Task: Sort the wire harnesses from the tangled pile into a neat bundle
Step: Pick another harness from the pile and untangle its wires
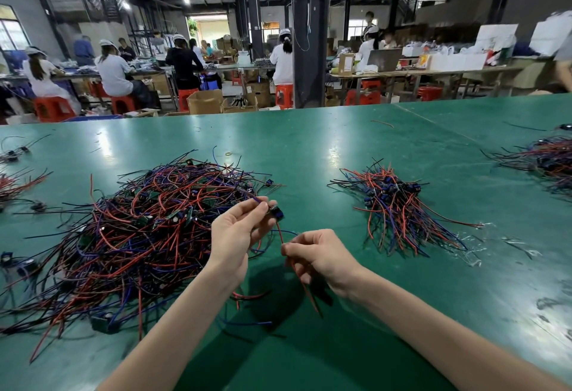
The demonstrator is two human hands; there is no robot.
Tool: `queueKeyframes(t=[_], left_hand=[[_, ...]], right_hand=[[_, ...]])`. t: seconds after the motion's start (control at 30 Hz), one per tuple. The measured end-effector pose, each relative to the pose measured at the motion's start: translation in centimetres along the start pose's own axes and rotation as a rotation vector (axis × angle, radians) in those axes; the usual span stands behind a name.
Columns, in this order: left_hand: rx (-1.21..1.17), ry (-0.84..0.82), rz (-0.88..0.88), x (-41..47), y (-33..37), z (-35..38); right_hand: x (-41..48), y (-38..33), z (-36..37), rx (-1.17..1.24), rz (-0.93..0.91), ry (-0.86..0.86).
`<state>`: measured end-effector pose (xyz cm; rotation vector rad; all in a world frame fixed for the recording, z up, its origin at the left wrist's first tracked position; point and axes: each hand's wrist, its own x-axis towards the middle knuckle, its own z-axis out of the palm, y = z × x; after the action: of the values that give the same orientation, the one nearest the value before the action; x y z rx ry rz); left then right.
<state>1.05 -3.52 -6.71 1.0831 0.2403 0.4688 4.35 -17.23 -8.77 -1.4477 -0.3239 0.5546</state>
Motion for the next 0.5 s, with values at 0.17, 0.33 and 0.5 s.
queueKeyframes(t=[0.17, 0.33, 0.5], left_hand=[[-0.027, 0.052, 0.061, 0.1, 1.4, -0.2], [-0.067, 0.099, 0.118, 0.4, 2.6, -0.7], [-0.127, 0.147, 0.155, 1.0, 4.1, -0.9]], right_hand=[[-0.2, 0.3, -0.2, -0.143, 0.051, -0.119], [-0.8, -0.4, -0.6, -0.287, 0.064, -0.331], [-1.0, -1.5, -1.1, -0.319, 0.125, -0.522]])
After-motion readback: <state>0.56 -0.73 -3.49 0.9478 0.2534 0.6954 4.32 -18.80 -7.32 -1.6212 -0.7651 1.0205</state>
